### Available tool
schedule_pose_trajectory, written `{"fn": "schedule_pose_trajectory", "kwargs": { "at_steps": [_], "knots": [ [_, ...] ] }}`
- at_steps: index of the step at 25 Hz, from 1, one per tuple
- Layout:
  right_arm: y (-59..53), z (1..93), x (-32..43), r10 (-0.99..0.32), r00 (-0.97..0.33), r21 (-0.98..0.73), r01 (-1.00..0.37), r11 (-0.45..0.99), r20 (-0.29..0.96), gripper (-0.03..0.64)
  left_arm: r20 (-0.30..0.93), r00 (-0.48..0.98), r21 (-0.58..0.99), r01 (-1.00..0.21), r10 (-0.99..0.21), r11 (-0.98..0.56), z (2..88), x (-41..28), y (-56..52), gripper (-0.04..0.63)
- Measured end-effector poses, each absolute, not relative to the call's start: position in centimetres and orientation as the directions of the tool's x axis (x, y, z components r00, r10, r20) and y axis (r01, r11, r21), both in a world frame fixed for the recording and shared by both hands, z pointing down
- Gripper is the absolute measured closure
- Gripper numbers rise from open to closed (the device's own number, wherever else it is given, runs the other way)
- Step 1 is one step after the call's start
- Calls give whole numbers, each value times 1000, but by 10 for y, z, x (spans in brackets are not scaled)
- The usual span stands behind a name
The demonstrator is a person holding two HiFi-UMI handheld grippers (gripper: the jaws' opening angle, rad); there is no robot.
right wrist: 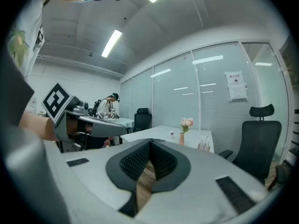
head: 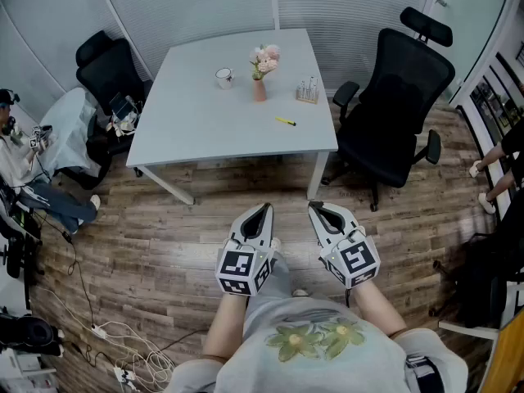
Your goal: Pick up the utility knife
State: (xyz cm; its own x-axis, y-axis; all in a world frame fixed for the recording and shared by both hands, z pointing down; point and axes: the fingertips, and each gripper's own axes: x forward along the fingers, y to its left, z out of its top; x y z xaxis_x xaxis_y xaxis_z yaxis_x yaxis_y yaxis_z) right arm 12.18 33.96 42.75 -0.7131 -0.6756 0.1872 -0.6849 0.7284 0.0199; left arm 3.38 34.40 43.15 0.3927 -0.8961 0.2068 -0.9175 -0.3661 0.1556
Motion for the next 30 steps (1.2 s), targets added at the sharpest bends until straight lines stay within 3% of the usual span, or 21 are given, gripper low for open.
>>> {"fn": "schedule_pose_trajectory", "kwargs": {
  "at_steps": [15,30],
  "knots": [
    [137,408,50,-767,-626,69,-767,638,138,611,165,462,121,-886,-872,-447,410,-54,138,584],
    [47,419,39,-818,-558,78,-817,571,137,609,213,530,163,-847,-821,-505,439,-67,51,584]
  ]
}}
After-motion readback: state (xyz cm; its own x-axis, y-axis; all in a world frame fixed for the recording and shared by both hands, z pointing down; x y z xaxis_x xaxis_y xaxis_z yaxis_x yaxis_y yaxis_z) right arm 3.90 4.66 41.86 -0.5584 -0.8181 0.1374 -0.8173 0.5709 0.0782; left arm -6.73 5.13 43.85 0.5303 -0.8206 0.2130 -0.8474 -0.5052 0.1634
